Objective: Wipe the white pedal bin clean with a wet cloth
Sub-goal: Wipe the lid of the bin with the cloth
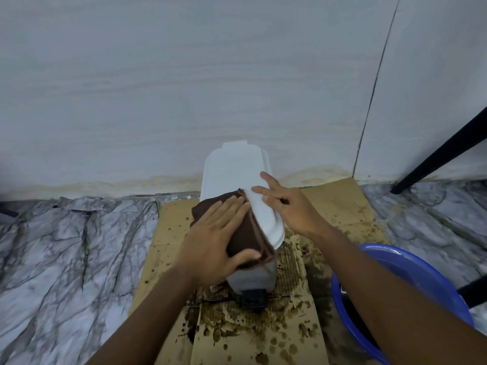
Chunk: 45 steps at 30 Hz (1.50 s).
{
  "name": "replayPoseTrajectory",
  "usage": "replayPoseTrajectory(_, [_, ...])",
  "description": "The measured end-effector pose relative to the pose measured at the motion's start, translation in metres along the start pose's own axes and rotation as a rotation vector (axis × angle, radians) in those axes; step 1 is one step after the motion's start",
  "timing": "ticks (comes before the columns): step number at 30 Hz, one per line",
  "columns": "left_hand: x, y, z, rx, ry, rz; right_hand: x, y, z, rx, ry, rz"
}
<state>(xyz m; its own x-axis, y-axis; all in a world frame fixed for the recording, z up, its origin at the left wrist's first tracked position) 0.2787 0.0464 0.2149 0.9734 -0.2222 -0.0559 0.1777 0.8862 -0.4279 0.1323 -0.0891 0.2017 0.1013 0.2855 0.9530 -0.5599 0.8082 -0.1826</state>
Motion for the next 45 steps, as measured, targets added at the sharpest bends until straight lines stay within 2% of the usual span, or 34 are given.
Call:
replayPoseTrajectory(5, [0.028,0.024,0.003,-0.047,0.073,0.014,-0.003,-0.001,-0.005,-0.014,-0.044,-0.008])
replayPoseTrajectory(10, [-0.011,0.002,-0.011,-0.129,-0.069,0.024,-0.004,0.0,-0.002,-0.054,-0.037,-0.001])
replayPoseTrajectory(15, [-0.038,-0.016,-0.016,-0.122,-0.062,-0.022,0.0,0.0,0.001,-0.01,0.038,0.024])
replayPoseTrajectory(18, [-0.01,0.007,-0.005,-0.144,0.023,-0.078,0.002,0.001,0.003,0.012,0.038,0.006])
replayPoseTrajectory(23, [0.03,0.03,0.004,-0.153,0.134,0.003,-0.001,0.0,-0.003,-0.012,-0.039,-0.007])
replayPoseTrajectory(32, [-0.038,-0.021,-0.013,-0.157,-0.064,0.006,-0.005,0.001,-0.004,-0.114,0.004,0.041])
replayPoseTrajectory(37, [-0.013,-0.003,-0.005,-0.125,0.038,-0.091,-0.003,0.002,-0.003,-0.074,0.011,0.043])
replayPoseTrajectory(42, [0.032,0.032,0.004,-0.158,0.214,0.018,-0.004,0.004,-0.006,-0.055,-0.056,0.003])
replayPoseTrajectory(45, [0.029,0.036,0.002,-0.136,0.205,0.112,-0.004,0.004,-0.006,-0.085,-0.081,-0.009])
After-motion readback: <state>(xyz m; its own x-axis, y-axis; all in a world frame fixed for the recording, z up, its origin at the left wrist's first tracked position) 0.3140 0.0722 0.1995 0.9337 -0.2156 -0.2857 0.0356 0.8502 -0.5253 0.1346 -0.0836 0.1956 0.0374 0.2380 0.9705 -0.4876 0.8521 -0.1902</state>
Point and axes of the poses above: each hand's wrist, its own y-axis away from the middle knuckle, its own z-axis out of the back of the hand, x = y × z, the point moved 5 cm from there along -y, towards the middle knuckle, and after that the axes turned 5 degrees about -x, right-handed, at the moved point
